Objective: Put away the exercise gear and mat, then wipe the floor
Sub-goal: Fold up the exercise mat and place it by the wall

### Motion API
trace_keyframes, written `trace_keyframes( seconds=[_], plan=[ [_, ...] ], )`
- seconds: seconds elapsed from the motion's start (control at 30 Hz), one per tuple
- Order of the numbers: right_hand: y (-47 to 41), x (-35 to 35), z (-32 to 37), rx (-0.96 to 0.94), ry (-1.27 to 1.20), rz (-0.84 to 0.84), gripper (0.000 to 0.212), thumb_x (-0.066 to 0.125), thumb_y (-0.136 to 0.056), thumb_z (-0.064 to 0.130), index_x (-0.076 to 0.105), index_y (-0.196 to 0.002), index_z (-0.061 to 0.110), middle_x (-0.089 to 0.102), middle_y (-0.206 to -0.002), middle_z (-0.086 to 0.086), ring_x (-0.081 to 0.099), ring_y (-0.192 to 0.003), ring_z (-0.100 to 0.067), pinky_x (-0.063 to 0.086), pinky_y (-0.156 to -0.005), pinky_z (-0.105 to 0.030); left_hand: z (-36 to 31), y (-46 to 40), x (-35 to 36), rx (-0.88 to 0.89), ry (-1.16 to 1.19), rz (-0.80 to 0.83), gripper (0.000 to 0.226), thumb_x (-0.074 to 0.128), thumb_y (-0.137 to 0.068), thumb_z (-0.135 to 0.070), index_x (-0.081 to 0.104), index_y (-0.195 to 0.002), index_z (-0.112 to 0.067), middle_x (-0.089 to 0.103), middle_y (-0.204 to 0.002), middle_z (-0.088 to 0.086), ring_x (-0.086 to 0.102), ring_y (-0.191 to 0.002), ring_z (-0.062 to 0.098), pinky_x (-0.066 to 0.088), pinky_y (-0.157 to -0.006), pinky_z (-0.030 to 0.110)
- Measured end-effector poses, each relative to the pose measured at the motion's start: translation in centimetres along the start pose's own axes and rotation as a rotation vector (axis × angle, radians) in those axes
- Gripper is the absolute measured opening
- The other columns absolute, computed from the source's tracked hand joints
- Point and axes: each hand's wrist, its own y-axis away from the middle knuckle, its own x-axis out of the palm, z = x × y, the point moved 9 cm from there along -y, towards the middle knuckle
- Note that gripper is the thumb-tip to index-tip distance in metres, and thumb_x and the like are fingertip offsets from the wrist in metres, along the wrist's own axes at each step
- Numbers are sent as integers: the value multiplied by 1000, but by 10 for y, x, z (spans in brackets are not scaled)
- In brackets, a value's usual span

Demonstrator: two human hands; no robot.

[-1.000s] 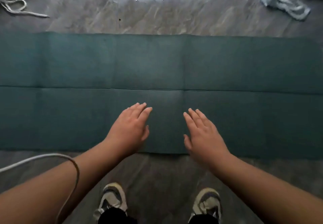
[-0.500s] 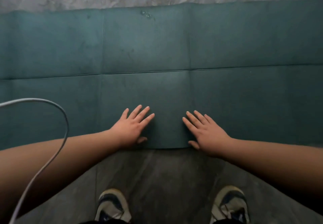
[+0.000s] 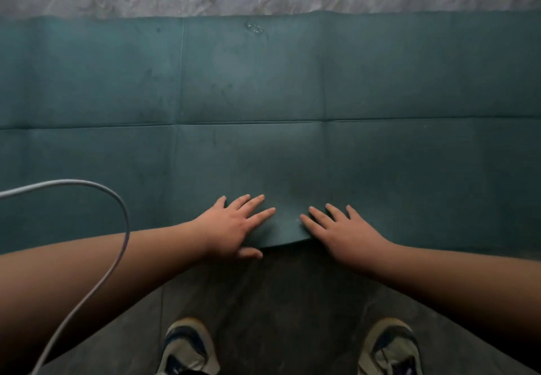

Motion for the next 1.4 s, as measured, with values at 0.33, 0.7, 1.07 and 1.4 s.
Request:
trace_keyframes(
  seconds=[0.33, 0.7, 1.07, 1.4],
  plan=[
    [30, -93, -22, 57, 79, -453, 63, 43, -82, 13, 41, -145, 18, 63, -128, -10, 68, -94, -30, 52, -88, -49, -3, 28, -90, 74, -127, -323, 71, 39, -95, -15, 0, -152, -32, 44, -145, 0, 54, -121, 23, 48, -83, 36],
    [69, -227, -28, 33, 230, -1137, 51, 56, -78, 11, 58, -128, 21, 49, -130, -10, 49, -114, -32, 39, -85, -48, 73, 66, -220, -258, -117, -904, 34, 68, -77, -12, 53, -108, -14, 60, -77, 5, 60, -60, 32, 41, -49, 38],
    [-21, -245, -67, 253, 139, -693, 88, 78, -64, 36, 47, -145, 21, 38, -155, -7, 35, -143, -31, 25, -105, -67, 122, 42, -285, -385, -160, -1075, 61, 64, -72, -9, 46, -129, -19, 43, -134, 15, 41, -127, 37, 36, -105, 57],
    [-78, -262, -109, 337, 42, -686, 80, 58, -78, 43, 29, -152, 33, 26, -161, -2, 26, -146, -36, 28, -104, -72, 142, -32, -253, -364, -298, -939, 66, 39, -84, -31, 33, -149, -19, 20, -159, 11, 11, -148, 35, 8, -117, 58]
  ],
)
